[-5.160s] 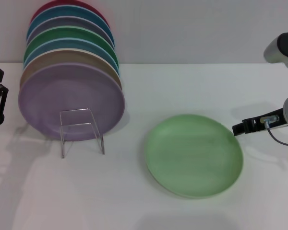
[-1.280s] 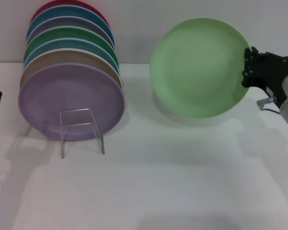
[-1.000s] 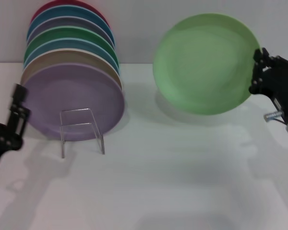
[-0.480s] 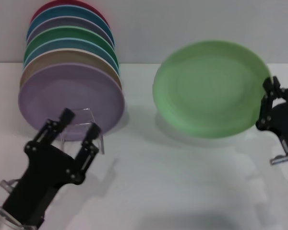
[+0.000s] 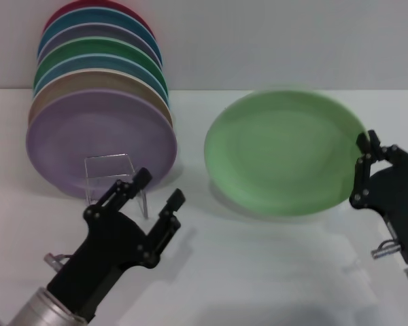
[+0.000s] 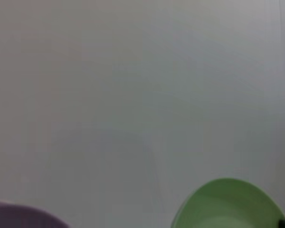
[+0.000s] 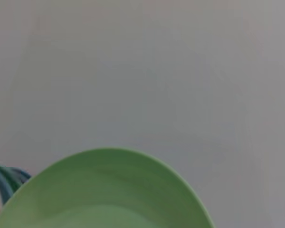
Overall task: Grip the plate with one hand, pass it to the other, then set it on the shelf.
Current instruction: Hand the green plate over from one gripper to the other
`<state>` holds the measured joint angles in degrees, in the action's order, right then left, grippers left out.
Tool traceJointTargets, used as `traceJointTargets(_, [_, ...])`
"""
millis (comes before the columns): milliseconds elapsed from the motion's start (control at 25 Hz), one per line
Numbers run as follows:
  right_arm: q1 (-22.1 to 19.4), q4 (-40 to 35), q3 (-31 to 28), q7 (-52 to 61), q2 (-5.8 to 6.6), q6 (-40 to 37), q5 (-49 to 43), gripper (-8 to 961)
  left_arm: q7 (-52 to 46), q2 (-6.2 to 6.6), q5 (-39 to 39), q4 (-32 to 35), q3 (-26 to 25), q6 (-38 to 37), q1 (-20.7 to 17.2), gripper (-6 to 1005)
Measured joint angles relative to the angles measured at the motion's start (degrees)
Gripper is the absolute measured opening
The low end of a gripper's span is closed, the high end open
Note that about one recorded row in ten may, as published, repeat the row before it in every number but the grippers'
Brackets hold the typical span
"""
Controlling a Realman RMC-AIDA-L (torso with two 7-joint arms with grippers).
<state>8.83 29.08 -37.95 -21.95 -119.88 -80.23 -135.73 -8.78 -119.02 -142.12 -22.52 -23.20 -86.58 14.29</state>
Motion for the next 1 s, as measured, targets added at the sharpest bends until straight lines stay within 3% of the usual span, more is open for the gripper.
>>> traceJointTargets(160, [-1.57,1.18,3.23,-3.61,0.0,-1.11,0.63,19,-0.01,-0.03,0.0,-1.09,0.34,3.13,0.65,562])
traceJointTargets(680, [-2.79,5.49,19.84,-20.33,0.0,-8.46,15.73,18,-0.01,-0.08,0.37,-3.66,0.04,11.19,3.08,559])
traceJointTargets(1000, [-4.49,7.35,22.04,-24.08,0.0,-10.49,16.65,18,-0.02,0.02,0.45,-4.08,-1.78,12.52,3.62,558])
